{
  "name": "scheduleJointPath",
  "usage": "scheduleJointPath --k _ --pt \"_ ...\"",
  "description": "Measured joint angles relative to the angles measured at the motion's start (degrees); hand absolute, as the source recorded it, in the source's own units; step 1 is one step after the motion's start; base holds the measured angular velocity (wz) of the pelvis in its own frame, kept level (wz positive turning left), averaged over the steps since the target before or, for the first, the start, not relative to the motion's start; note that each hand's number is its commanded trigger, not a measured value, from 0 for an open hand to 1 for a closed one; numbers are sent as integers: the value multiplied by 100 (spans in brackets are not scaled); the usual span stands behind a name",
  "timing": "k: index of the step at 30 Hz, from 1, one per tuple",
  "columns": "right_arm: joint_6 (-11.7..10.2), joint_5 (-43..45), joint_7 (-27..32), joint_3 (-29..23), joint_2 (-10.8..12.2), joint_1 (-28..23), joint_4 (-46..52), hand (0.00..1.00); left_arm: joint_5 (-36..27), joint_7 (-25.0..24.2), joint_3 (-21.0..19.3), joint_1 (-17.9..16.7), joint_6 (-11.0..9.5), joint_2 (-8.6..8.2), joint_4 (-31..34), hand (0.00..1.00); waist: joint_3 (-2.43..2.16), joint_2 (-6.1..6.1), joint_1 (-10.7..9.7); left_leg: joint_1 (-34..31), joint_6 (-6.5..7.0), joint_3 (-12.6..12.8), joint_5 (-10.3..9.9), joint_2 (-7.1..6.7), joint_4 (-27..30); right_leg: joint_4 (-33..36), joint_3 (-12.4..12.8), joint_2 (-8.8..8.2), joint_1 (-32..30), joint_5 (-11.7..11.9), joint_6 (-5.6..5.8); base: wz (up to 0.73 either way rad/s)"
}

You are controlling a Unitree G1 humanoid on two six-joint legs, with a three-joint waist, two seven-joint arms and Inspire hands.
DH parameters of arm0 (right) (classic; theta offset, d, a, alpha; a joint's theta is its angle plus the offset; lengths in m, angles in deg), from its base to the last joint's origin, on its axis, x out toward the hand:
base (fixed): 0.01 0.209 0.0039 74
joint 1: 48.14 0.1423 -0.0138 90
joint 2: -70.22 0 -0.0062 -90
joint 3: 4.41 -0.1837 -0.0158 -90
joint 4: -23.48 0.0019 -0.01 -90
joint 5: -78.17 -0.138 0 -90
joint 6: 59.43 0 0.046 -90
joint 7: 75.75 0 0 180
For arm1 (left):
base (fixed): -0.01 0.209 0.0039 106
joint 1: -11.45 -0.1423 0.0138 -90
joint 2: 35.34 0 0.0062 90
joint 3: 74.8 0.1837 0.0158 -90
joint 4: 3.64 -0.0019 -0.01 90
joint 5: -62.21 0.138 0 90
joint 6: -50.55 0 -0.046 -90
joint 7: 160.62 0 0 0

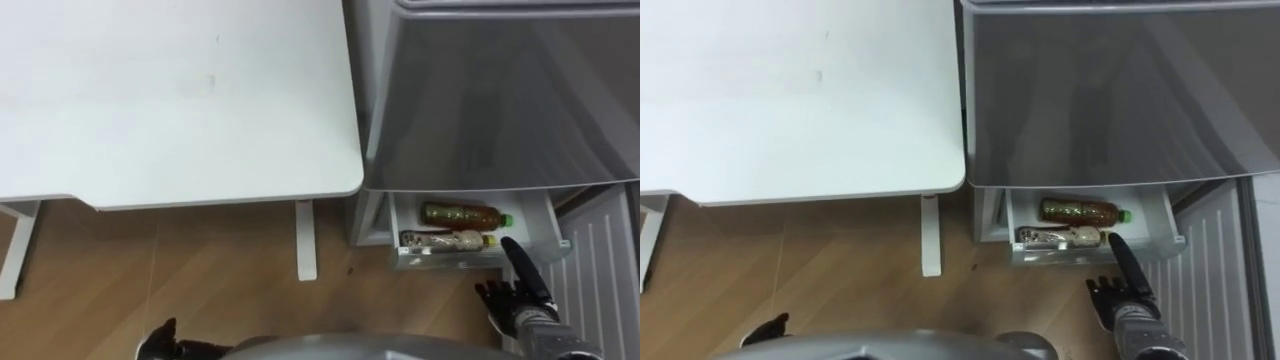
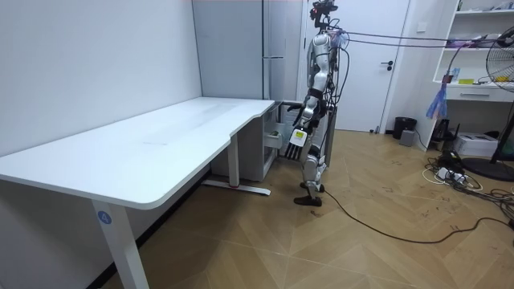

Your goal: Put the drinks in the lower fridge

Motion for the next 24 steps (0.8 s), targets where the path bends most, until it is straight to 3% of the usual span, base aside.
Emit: scheduleJointPath --k 13,18,24 --pt "53 -112 191 -307 41 -280 -248 0 71 90 -4 -239 59 -23 -18 0 6 24 33 97 -18 -4 -113 43 22 11 19 31 156 -12 3 0" --pt "44 -86 319 -476 56 -406 -248 0 457 21 -158 -286 109 -23 -35 0 37 93 31 18 -23 -2 -219 87 232 103 7 47 128 -21 -3 0" --pt "42 -89 383 -515 70 -389 -257 0 575 -52 -229 -264 134 -20 -55 0 -17 171 29 -338 18 -27 -320 91 580 225 -9 35 -101 -50 5 3"
